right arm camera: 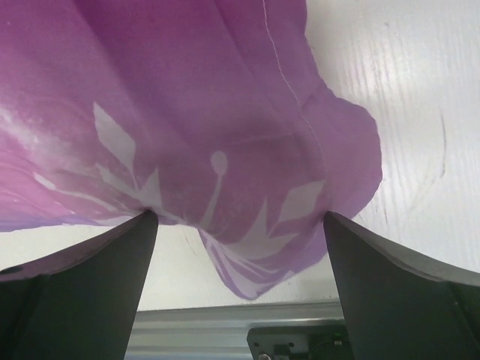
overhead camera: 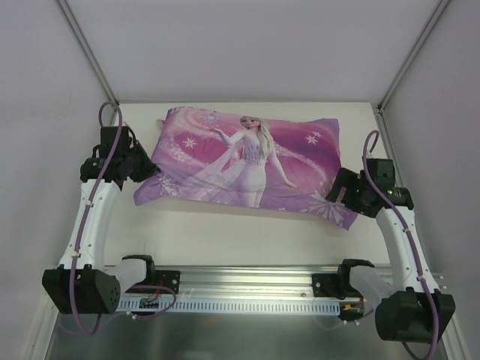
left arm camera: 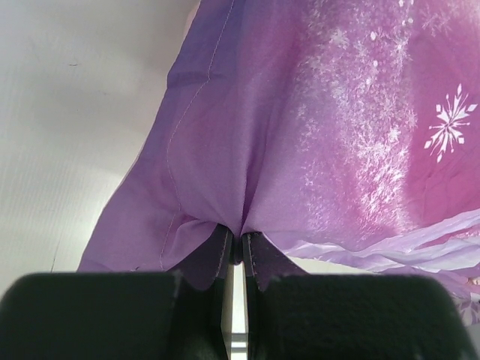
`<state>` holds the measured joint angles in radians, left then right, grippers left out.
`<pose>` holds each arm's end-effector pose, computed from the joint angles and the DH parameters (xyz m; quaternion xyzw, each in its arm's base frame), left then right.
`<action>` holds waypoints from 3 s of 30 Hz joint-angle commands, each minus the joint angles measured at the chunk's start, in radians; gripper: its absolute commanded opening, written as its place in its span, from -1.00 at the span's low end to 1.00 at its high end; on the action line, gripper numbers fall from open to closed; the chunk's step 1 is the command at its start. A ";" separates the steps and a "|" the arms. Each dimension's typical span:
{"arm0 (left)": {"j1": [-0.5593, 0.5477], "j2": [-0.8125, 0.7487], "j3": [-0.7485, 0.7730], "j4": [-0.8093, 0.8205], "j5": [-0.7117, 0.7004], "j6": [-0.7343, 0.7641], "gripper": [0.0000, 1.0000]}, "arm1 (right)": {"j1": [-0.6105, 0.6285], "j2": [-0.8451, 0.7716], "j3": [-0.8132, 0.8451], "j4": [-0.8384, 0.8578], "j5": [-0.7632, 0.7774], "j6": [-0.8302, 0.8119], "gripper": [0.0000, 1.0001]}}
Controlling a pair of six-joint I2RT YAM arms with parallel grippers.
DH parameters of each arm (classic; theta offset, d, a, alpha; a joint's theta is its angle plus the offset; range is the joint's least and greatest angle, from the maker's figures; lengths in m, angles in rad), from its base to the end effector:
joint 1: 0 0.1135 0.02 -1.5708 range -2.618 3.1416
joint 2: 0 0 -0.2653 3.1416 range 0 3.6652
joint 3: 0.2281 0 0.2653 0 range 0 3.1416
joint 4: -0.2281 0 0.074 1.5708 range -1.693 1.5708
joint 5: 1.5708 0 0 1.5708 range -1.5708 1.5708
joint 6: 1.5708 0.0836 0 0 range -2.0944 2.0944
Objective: Remove the pillowcase from the pillow
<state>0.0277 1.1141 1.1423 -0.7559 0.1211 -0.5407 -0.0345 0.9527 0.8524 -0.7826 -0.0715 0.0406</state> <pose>0.2770 -0.0024 0.3144 -0.2316 0.8812 -0.1570 0.3811 0.2294 -0.0019 0.2419 0.0233 0.9406 0.0347 0.3369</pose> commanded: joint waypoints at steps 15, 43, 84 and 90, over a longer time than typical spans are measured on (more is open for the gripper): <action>0.008 -0.043 0.226 -0.037 0.032 0.002 -1.00 | 0.015 -0.144 0.190 -0.033 0.055 0.085 -0.99; 0.006 0.247 0.531 -0.088 -0.123 0.068 -1.00 | 0.015 0.182 0.513 0.081 0.106 0.153 -0.94; -0.473 0.515 0.298 0.150 0.209 0.088 -0.90 | 0.683 0.011 0.056 0.011 0.412 0.357 0.71; -0.707 0.638 0.493 0.150 0.276 0.064 -1.00 | 0.544 0.027 0.070 0.020 0.374 0.308 0.51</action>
<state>-0.5545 1.7336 1.5448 -0.6613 0.2600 -0.4461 0.5964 0.9764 0.8917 -0.7887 0.2970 0.3729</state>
